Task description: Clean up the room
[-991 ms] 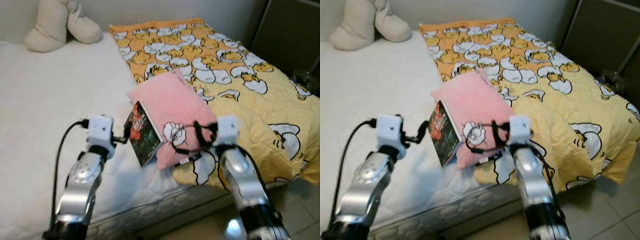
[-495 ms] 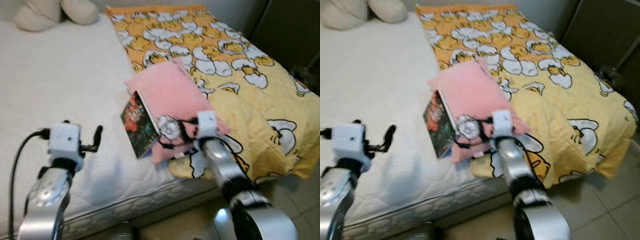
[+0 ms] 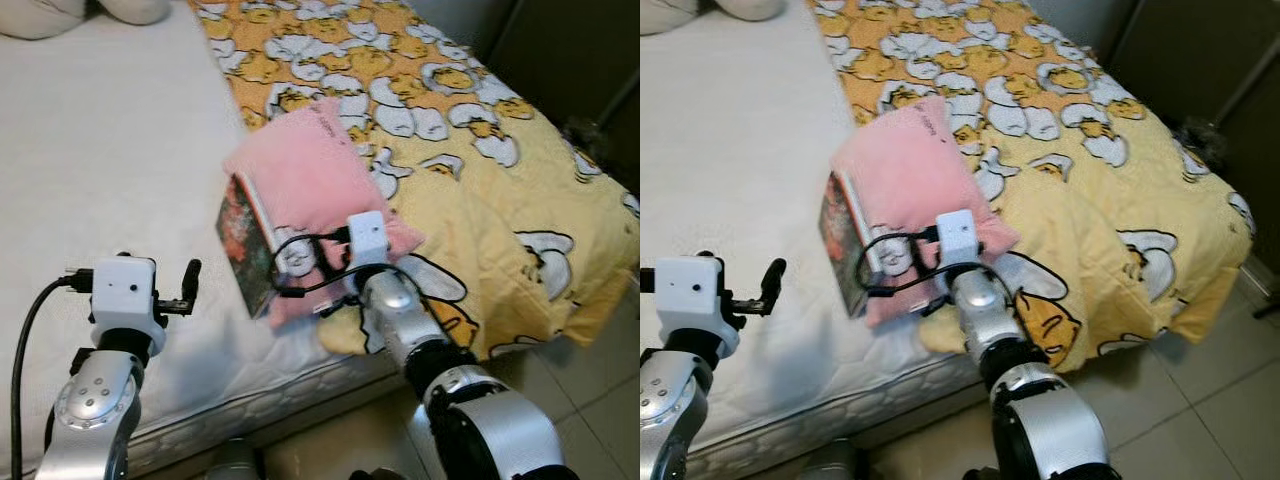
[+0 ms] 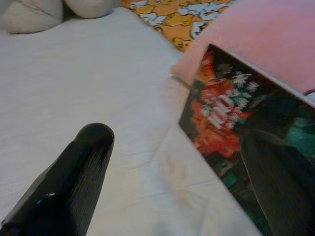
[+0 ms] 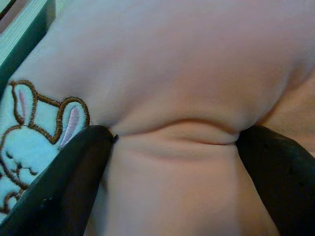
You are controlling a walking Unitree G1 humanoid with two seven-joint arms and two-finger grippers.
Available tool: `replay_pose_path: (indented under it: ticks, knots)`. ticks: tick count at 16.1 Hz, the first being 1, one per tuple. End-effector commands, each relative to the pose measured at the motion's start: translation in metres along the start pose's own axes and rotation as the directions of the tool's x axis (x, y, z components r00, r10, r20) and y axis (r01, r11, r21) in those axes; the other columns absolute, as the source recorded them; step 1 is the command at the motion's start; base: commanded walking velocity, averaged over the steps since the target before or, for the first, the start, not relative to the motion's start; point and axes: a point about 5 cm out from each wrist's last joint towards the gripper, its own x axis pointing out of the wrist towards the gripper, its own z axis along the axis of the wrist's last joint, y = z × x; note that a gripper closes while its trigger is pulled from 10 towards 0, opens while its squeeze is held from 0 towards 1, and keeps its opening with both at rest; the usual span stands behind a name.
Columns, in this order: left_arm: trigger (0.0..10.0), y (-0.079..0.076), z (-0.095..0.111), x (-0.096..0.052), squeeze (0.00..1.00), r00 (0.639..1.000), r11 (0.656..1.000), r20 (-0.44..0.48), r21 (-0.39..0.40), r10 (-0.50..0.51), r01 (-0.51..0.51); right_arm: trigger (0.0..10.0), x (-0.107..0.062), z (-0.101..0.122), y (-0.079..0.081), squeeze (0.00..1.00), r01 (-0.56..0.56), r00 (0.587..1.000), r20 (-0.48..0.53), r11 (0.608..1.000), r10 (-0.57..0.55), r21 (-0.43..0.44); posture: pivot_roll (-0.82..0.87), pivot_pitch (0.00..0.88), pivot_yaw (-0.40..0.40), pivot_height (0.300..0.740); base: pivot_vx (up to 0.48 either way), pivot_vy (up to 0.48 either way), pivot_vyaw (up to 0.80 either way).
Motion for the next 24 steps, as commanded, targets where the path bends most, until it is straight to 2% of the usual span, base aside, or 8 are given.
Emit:
replay_pose_path:
  ticks: [1, 4, 8, 13, 15, 19, 21, 24]
  knots:
    - [10.0, -0.003, 0.001, 0.001, 0.00, 1.000, 1.000, -0.005, 0.002, -0.005, 0.005, 10.0, 0.002, -0.001, 0.024, 0.00, -0.094, 0.996, 0.002, 0.995, 0.094, 0.028, 0.33, 0.147, -0.087, 0.732, 0.000, 0.000, 0.00]
    - [10.0, -0.007, 0.000, 0.009, 0.00, 1.000, 1.000, -0.004, 0.001, -0.022, 0.022, 10.0, 0.006, 0.013, 0.045, 0.00, -0.199, 0.978, 0.090, 0.967, 0.186, 0.158, 0.31, 0.134, -0.088, 0.732, 0.000, 0.000, 0.00]
    - [10.0, -0.012, 0.002, 0.013, 0.00, 1.000, 1.000, 0.012, -0.011, -0.019, 0.019, 10.0, 0.008, 0.035, 0.077, 0.00, -0.336, 0.935, 0.203, 0.910, 0.292, 0.242, 0.31, 0.119, -0.107, 0.732, 0.000, 0.000, 0.00]
    - [10.0, -0.010, 0.002, 0.015, 0.00, 0.999, 0.999, 0.030, -0.023, 0.032, -0.032, 10.0, 0.000, 0.045, 0.137, 0.00, -0.572, 0.819, 0.264, 0.757, 0.509, 0.316, 0.33, 0.103, -0.149, 0.732, 0.000, 0.000, 0.00]
    - [10.0, -0.011, 0.002, 0.016, 0.00, 0.999, 0.999, 0.033, -0.025, 0.039, -0.038, 10.0, -0.003, 0.042, 0.142, 0.00, -0.593, 0.804, 0.261, 0.747, 0.534, 0.301, 0.32, 0.099, -0.153, 0.732, 0.000, 0.000, 0.00]
    - [10.0, -0.013, 0.003, 0.019, 0.00, 0.998, 0.999, 0.044, -0.024, 0.037, -0.035, 10.0, -0.002, 0.035, 0.144, 0.00, -0.575, 0.817, 0.222, 0.725, 0.532, 0.380, 0.33, 0.092, -0.157, 0.732, 0.000, 0.000, 0.00]
    - [10.0, -0.006, 0.009, 0.018, 0.00, 0.995, 0.998, 0.070, -0.004, 0.067, -0.067, 10.0, -0.007, 0.046, 0.171, 0.00, -0.645, 0.762, 0.251, 0.664, 0.598, 0.378, 0.36, 0.105, -0.171, 0.732, 0.000, 0.000, 0.00]
    - [10.0, 0.004, 0.014, 0.014, 0.00, 0.989, 0.993, 0.093, 0.013, 0.112, -0.114, 10.0, -0.010, 0.056, 0.185, 0.00, -0.679, 0.730, 0.288, 0.607, 0.620, 0.414, 0.39, 0.112, -0.183, 0.732, 0.000, 0.000, 0.00]
